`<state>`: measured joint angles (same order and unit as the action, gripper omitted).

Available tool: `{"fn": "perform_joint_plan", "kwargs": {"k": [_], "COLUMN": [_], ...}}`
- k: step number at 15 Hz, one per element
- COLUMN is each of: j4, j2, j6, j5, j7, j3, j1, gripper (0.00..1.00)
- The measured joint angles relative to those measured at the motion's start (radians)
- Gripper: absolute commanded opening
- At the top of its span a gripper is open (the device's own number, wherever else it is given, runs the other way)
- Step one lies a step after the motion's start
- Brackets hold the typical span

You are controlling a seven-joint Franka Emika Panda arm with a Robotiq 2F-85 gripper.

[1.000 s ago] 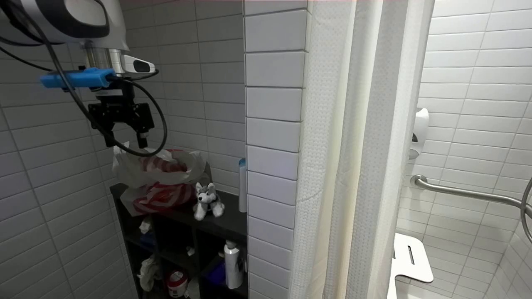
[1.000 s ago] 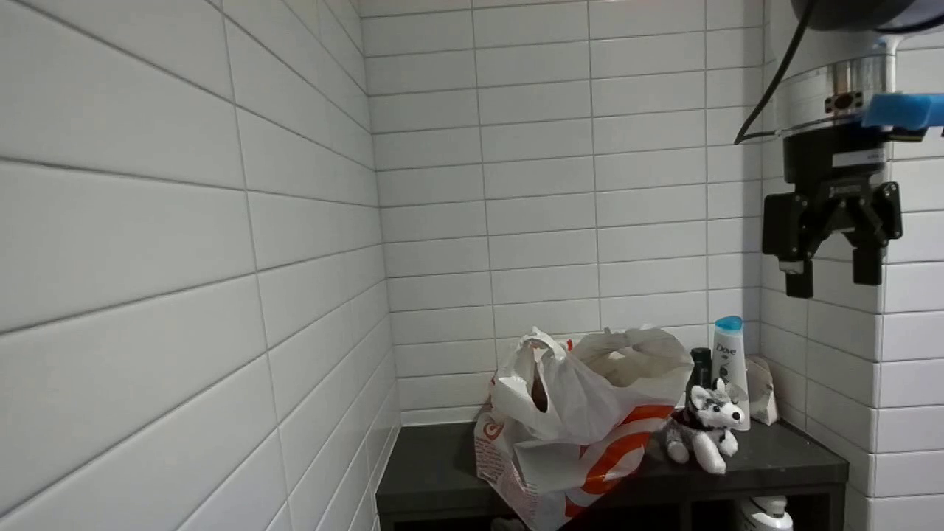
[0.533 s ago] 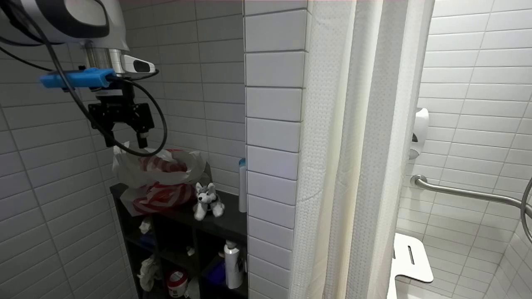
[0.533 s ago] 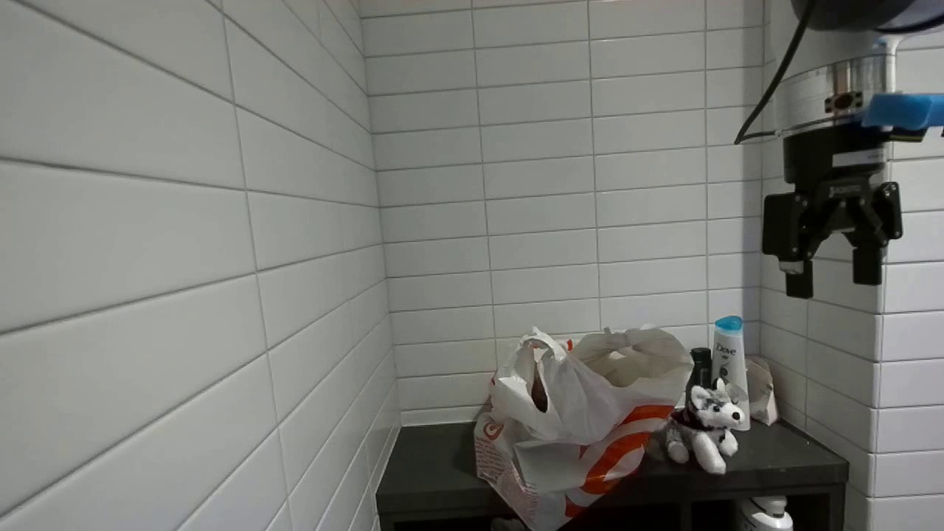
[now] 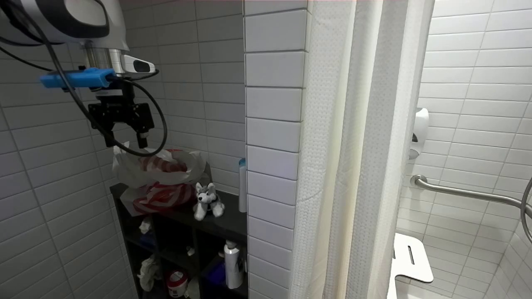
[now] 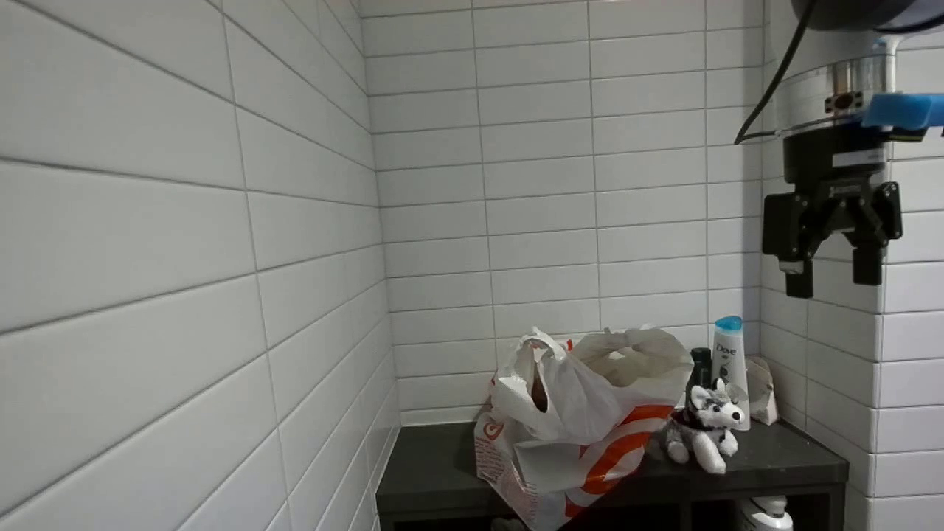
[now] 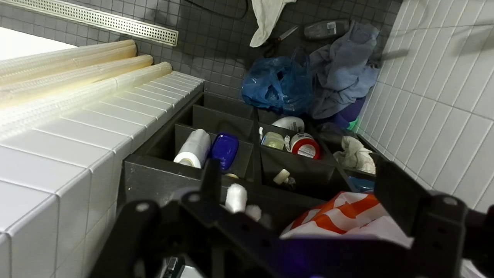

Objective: Put the dog plush toy in the plastic bag.

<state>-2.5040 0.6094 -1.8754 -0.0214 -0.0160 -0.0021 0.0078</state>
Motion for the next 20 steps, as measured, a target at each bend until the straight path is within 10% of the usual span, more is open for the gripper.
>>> {"fn": "perform_joint_plan", "kwargs": {"k": [20], "j4": [-0.007], "j2": [-0.002], "j6": [-0.044], "j5": [0.0], "j7": [-0.014], "j3": [0.0], "j1": [-0.002], "gripper": [1.0]}}
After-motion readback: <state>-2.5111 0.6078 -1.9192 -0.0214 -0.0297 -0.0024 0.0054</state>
